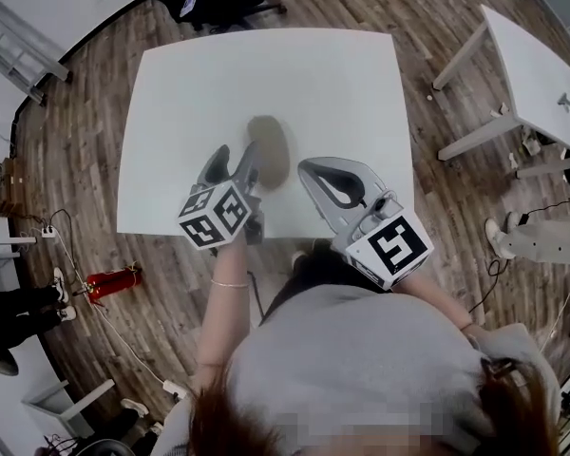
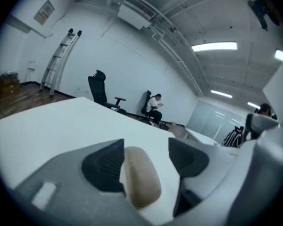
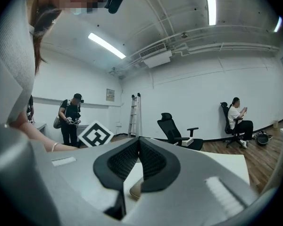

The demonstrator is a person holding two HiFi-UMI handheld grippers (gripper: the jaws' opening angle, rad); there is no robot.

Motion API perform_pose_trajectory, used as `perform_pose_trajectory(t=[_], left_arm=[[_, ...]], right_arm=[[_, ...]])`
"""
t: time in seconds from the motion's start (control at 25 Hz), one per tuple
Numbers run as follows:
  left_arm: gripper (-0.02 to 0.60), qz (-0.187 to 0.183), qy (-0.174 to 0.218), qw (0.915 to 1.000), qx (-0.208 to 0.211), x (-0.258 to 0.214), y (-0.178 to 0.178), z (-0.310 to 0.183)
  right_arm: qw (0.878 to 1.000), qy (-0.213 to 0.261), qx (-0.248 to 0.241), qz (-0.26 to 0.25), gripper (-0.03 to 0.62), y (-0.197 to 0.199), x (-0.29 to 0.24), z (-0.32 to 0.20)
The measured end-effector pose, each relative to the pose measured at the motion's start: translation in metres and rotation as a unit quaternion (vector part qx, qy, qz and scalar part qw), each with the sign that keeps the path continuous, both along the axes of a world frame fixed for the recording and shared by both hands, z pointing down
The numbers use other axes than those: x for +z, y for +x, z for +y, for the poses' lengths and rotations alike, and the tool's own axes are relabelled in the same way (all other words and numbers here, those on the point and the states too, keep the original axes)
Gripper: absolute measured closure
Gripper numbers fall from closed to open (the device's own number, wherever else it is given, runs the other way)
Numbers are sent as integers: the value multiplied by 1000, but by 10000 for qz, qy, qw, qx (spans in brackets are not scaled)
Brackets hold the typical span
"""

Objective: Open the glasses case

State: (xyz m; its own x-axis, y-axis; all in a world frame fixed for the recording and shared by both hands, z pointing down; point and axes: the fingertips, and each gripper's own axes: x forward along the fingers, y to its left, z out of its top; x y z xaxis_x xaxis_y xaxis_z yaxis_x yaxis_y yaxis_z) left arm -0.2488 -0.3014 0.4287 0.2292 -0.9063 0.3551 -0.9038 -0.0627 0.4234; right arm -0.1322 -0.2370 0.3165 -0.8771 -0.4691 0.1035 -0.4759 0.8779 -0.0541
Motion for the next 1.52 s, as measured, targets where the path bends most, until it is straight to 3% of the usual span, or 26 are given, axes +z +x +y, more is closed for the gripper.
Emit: perform_pose_trajectory(t=[0.16, 0.36, 0.44, 0.68, 0.84, 1.04, 1.28, 1.44, 1.52], left_arm=[[287, 347, -564, 9977, -133, 37, -3, -31], [253, 117, -1426, 9891, 353, 88, 5, -46], [199, 142, -1552, 9863, 547, 97, 13, -50], [134, 126, -1719, 9805, 943, 103, 36, -67], [140, -327, -1815, 9765, 1114, 109, 41, -69], [155, -659, -2245, 9632, 1323, 114, 71, -67], [184, -920, -2270, 9519, 1841, 113, 100, -70], [195, -758, -1993, 9569, 1969, 105, 93, -65], [198, -533, -1612, 9614, 2164, 88, 98, -58]], right_arm=[[9998, -201, 13, 74, 588, 4, 14, -9], [9992, -352, 171, -76, 588, 12, 15, -26], [9987, -444, 227, -132, 588, 17, 17, -32], [9973, -578, 419, -190, 588, 29, 22, -45], [9959, -736, 414, -311, 588, 19, 28, -46], [9959, -662, 467, -410, 588, 42, 17, -47], [9961, -498, 544, -484, 588, 59, 7, -46], [9957, -436, 602, -550, 588, 63, 5, -48], [9958, -362, 607, -587, 588, 69, 3, -50]])
